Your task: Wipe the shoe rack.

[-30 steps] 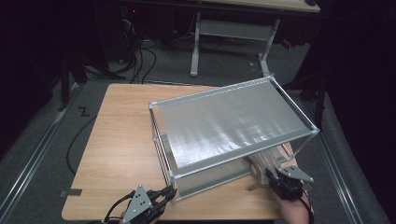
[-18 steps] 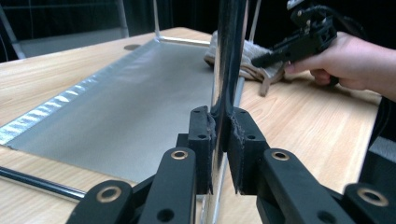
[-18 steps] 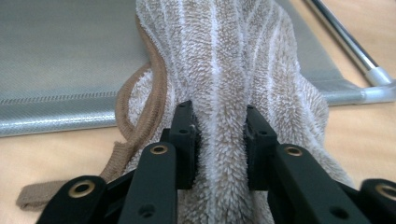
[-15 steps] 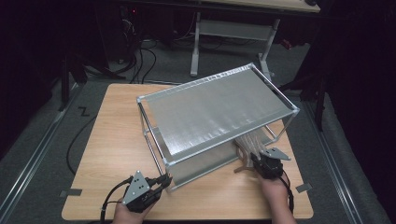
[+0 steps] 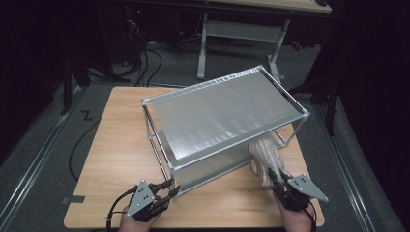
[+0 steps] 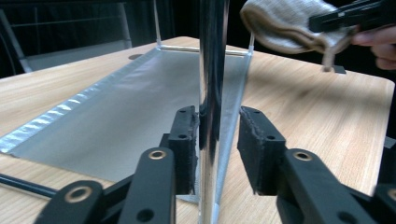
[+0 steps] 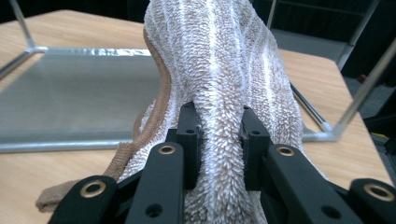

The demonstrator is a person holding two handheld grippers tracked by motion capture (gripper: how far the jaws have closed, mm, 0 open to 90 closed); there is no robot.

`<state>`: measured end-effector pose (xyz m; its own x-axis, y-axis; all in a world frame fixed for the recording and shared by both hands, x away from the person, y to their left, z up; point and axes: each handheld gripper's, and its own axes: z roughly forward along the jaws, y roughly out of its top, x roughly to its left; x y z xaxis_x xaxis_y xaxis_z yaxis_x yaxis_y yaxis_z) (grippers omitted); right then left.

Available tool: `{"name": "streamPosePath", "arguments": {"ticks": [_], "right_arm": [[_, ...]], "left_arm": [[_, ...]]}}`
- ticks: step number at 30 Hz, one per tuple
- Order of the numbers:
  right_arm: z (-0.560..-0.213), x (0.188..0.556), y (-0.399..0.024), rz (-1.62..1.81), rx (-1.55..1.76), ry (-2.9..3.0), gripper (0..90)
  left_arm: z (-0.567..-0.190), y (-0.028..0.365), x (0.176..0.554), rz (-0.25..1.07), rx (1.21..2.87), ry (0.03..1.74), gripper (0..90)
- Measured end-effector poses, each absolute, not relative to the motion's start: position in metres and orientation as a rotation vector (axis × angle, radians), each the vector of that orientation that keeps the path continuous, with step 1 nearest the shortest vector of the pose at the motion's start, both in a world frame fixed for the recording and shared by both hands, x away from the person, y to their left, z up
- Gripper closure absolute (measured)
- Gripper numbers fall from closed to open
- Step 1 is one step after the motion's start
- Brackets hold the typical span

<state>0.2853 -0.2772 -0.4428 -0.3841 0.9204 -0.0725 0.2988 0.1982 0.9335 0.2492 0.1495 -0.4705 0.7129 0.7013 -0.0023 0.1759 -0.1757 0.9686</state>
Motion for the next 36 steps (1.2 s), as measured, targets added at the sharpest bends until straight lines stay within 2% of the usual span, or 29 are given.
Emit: {"name": "streamPosePath", "arguments": {"ticks": [6, 20, 28, 31, 36], "right_arm": [[-0.433, 0.261, -0.285, 1.235, 1.122, 1.732, 75.1], [-0.4, 0.252, -0.286, 1.406, 1.046, 1.533, 74.2], [-0.373, 0.268, -0.26, 1.503, 0.963, 1.514, 73.6], [-0.362, 0.276, -0.239, 1.551, 0.921, 1.517, 73.4], [-0.352, 0.284, -0.207, 1.613, 0.872, 1.548, 73.0]], "left_arm": [[-0.472, 0.149, 0.255, 0.533, 1.704, 0.72, 64.1], [-0.469, 0.152, 0.247, 0.542, 1.654, 0.744, 65.0], [-0.467, 0.153, 0.242, 0.584, 1.637, 0.763, 73.0], [-0.466, 0.149, 0.239, 0.622, 1.636, 0.755, 80.1], [-0.465, 0.144, 0.238, 0.602, 1.651, 0.732, 80.7]]}}
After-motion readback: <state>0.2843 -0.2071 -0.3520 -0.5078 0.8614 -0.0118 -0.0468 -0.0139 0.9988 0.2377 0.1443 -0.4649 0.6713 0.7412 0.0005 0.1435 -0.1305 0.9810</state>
